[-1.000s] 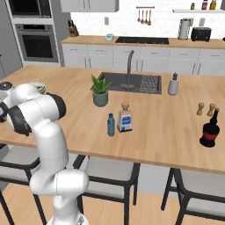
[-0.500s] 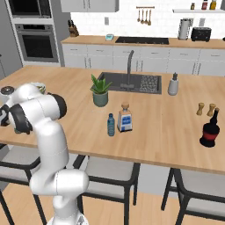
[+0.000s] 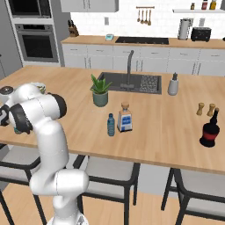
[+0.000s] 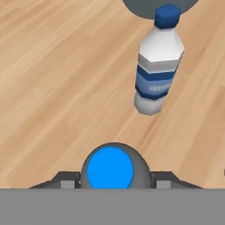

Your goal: Move the plastic bottles in the middle to the plastics group, and the glass bottles in the middle to the glass group.

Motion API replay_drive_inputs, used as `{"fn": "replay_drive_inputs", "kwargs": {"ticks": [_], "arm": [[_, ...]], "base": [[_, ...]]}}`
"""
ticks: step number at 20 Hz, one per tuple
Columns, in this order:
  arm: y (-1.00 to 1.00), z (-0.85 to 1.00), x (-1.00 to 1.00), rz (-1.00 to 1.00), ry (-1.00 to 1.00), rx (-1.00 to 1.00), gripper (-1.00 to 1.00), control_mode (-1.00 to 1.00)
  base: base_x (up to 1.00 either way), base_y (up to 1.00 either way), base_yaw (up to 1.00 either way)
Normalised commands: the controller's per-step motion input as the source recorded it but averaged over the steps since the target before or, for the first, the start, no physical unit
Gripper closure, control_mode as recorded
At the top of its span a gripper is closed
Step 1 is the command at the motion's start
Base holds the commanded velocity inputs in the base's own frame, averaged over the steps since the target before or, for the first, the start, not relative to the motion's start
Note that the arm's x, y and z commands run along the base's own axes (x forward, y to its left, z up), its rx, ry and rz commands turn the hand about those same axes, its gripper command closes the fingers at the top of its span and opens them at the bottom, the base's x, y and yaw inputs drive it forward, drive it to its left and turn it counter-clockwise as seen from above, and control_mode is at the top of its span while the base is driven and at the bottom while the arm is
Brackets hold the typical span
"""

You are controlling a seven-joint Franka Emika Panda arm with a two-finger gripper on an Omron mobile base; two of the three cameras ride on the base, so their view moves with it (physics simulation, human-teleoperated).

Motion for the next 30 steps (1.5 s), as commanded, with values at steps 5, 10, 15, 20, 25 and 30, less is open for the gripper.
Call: {"fn": "replay_drive_inputs", "kwargs": {"ticks": [5, 10, 15, 20, 25, 30], "arm": [[0.00, 0.00, 0.00, 0.00, 0.00, 0.00, -1.00, -1.00], [0.00, 0.00, 0.00, 0.00, 0.00, 0.00, -1.00, -1.00], [-0.01, 0.06, -0.22, 0.00, -0.10, 0.00, -1.00, -1.00], [-0.45, 0.30, -0.66, 0.00, -0.01, 0.00, -1.00, -1.00], [-0.80, 0.56, -0.38, -0.08, 0.00, 0.00, -1.00, -1.00], [-0.97, 0.71, 0.00, -0.13, 0.00, 0.03, -1.00, -1.00]], "base": [[0.00, 0.00, 0.00], [0.00, 0.00, 0.00], [0.00, 0.00, 0.00], [0.00, 0.00, 0.00], [0.00, 0.00, 0.00], [0.00, 0.00, 0.00]]}}
